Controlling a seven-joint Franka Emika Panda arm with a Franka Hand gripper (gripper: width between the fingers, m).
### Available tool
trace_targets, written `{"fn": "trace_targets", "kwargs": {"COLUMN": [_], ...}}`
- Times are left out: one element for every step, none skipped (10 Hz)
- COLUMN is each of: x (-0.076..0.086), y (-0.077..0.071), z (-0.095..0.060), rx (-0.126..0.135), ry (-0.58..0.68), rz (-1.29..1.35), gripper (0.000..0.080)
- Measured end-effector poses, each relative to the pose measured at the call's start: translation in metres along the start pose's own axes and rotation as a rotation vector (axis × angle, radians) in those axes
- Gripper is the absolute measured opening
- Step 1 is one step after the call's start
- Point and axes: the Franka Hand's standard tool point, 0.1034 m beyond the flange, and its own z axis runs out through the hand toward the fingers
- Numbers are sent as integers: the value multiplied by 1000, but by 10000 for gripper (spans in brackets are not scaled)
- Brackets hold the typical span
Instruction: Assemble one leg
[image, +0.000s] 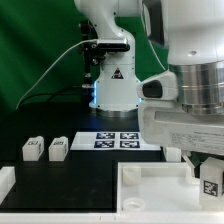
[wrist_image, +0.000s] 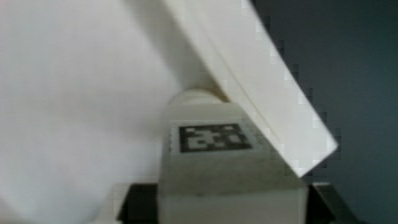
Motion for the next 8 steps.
{"fn": "trace_targets", "kwargs": {"x": [-1, -3, -5, -7, -9, -8, -9, -9], "y": [0, 0, 0, -2, -3, -2, -2, -2], "z": [1, 2, 2, 2, 1, 2, 2, 2], "rx": [10, 38, 59, 59, 48, 51, 51, 54], "ry": [-14, -41, -53, -64, -78, -81, -81, -78], "rz": [130, 369, 531, 631, 737, 748, 725, 663], "gripper": [297, 297, 297, 297, 296, 296, 296, 296]}}
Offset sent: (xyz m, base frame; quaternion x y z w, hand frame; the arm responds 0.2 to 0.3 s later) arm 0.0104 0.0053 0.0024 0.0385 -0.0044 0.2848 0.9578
